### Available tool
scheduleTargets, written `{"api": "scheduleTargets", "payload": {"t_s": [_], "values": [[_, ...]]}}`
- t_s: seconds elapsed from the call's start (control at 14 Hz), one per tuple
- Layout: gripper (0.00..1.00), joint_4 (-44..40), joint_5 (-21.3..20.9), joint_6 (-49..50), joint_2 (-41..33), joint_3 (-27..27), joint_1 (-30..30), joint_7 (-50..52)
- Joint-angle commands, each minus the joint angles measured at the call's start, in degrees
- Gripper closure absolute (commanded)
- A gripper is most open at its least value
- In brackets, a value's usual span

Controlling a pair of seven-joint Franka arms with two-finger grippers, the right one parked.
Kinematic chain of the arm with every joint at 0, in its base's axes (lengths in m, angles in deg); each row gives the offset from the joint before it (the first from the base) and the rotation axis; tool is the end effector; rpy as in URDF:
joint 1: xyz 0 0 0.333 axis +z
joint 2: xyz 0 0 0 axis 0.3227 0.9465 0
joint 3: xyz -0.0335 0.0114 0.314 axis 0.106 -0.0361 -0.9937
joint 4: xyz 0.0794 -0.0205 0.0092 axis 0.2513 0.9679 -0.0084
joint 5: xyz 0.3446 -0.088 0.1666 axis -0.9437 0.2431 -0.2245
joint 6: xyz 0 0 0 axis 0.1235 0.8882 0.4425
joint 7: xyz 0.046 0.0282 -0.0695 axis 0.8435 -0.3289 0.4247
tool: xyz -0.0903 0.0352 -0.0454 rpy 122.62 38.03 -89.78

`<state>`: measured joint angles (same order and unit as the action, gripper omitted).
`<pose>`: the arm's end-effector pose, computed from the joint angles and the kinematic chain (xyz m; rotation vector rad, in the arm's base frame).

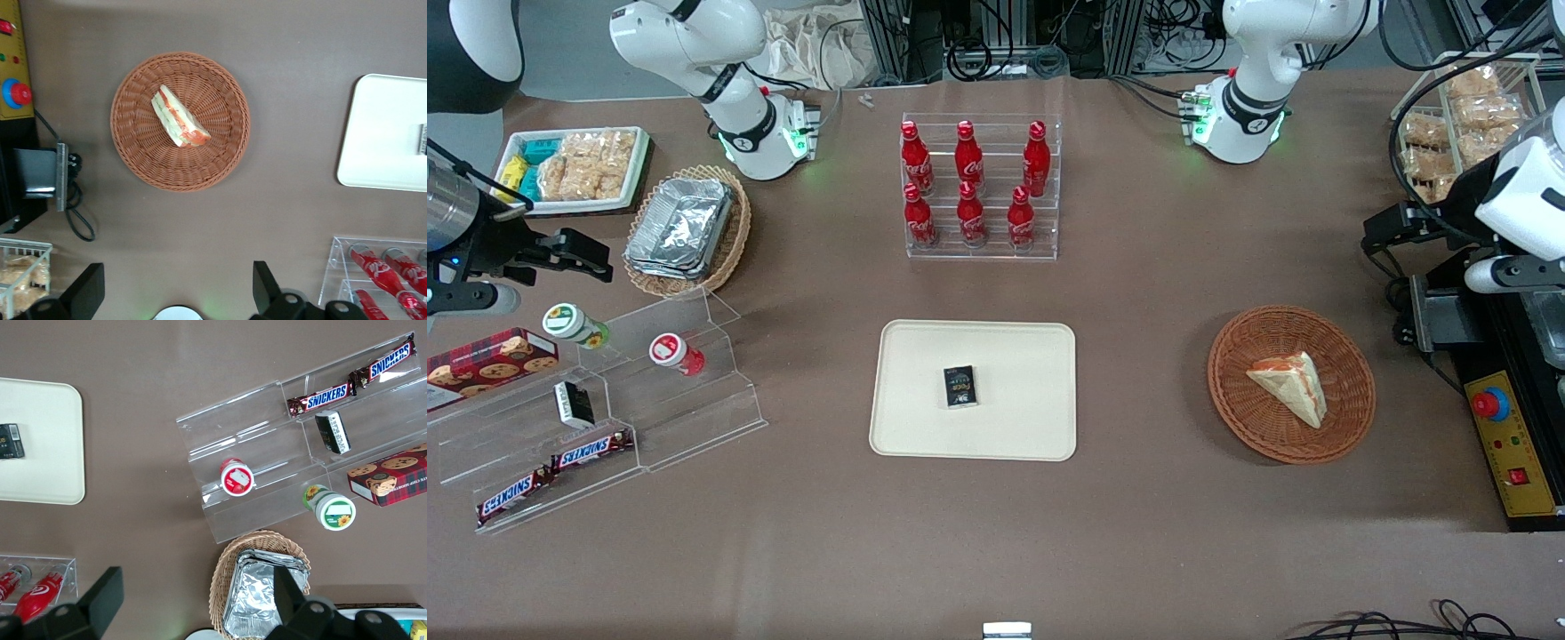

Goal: Place sandwich from basket to tray
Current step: 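Move the left gripper down over the sandwich in the wicker basket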

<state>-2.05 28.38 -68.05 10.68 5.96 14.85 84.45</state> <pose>0.5601 -0.0564 0.6409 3.1297 0.0638 -0.1069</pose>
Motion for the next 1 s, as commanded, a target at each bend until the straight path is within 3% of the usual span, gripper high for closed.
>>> {"api": "scheduleTargets", "payload": {"t_s": [0.0,0.21,0.36,0.93], "values": [[0.0,-1.15,-1.76,2.27,-0.98,1.67,0.9,2.81],[0.0,0.34,-1.24,2.1,0.4,1.33,1.08,8.52],[0.0,6.55,-0.8,-2.09,0.24,1.06,2.04,12.57],[0.0,35.83,-1.15,-41.79,2.51,0.71,3.54,36.72]]}}
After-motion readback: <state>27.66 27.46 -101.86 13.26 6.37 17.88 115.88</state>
